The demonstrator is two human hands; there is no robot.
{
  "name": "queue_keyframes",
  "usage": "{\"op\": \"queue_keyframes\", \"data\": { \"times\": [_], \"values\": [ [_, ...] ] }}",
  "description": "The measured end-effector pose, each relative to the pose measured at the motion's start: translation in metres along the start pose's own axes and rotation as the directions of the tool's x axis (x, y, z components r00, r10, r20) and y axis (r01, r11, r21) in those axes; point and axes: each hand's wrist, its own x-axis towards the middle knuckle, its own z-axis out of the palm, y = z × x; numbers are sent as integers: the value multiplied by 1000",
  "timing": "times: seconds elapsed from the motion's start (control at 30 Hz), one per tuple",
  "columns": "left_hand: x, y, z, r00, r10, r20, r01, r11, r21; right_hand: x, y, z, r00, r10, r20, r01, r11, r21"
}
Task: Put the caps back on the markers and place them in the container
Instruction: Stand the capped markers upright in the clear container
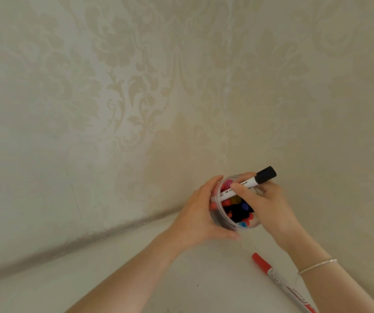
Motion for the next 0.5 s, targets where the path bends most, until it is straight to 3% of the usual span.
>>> {"op": "queue_keyframes", "data": {
  "times": [0.07, 0.17, 0.37, 0.5],
  "values": [
    [1, 4, -5, 1000, 19, -15, -19, 1000, 1, -1, -2, -3, 999, -20, -47, 18, 999, -47],
    [-3, 13, -14, 995, 49, 88, -41, 995, -92, -4, -20, -12, 990, -129, -59, 112, 967, -227],
    [-6, 17, -20, 983, 46, 179, -8, 978, -208, -23, -57, -9, 956, -255, 143, 291, 880, -376],
    [-8, 12, -23, 982, 44, 181, -3, 975, -221, -20, -58, -10, 957, -186, 221, 266, 863, -429]
  ]
}}
